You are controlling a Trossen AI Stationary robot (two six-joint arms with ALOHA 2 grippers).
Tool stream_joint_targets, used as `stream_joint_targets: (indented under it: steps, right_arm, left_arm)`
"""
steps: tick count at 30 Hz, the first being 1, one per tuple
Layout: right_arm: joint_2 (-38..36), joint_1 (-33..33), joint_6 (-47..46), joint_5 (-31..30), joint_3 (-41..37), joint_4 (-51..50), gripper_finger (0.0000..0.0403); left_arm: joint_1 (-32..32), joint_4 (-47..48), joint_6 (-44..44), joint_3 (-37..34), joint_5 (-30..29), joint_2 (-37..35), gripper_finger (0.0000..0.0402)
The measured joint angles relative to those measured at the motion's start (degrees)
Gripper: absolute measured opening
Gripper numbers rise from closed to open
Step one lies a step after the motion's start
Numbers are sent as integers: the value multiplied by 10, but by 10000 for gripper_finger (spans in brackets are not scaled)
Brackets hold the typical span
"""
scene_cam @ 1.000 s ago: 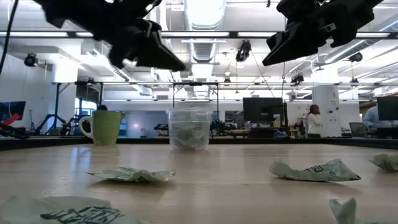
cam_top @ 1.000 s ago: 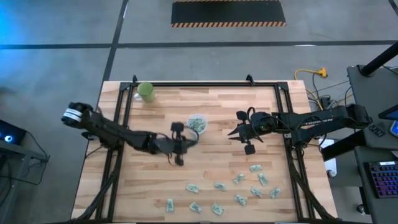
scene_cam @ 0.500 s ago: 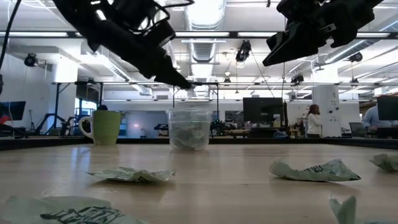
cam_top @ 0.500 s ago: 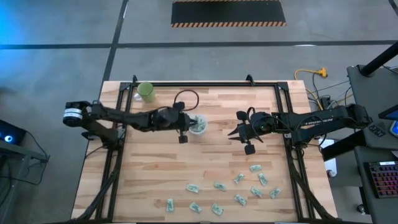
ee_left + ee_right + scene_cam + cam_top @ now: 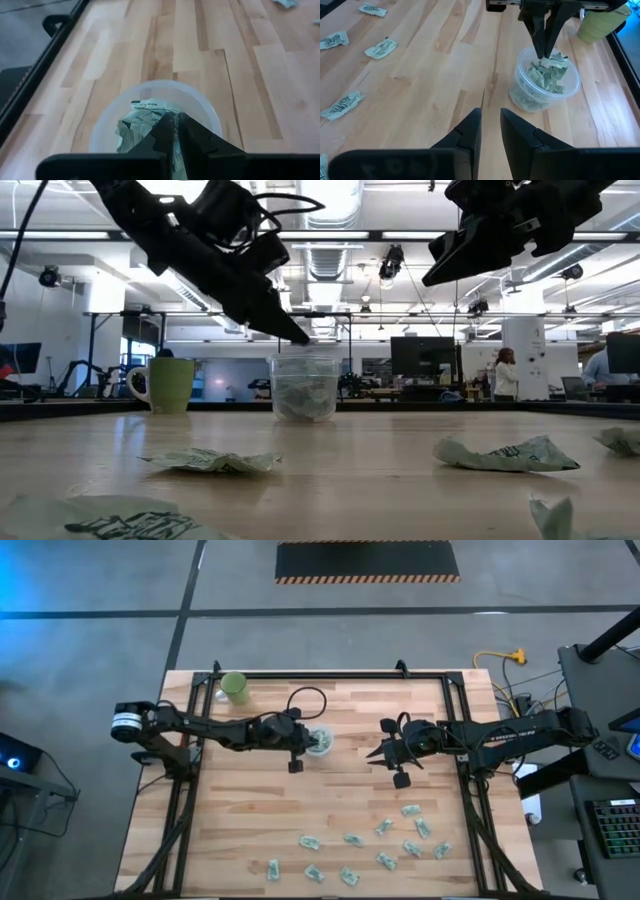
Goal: Pick and place Stevia / Truvia into bins
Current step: Put the green stevia packet into the transparent container
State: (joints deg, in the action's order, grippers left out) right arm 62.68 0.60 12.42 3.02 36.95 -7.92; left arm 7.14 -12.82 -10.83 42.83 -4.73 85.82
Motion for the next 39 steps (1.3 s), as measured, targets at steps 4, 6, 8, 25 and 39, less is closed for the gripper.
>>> stream_joint_targets:
  steps: [4, 6, 8, 25, 39]
  right_arm:
    - [0, 0, -2, 0, 0, 0, 59]
    - [0, 0, -2, 0, 0, 0, 60]
    - [0, 0, -2, 0, 0, 0, 61]
    - [0, 0, -5, 0, -1, -2, 65]
    - [47, 22, -101, 138, -52, 11, 86]
  left_arm:
    - [0, 3, 0, 1, 0, 3, 8]
    - [0, 2, 0, 1, 0, 3, 8]
    - [0, 4, 0, 1, 0, 3, 11]
    - [-2, 20, 0, 7, 0, -17, 172]
    - [-104, 77, 17, -9, 12, -122, 176]
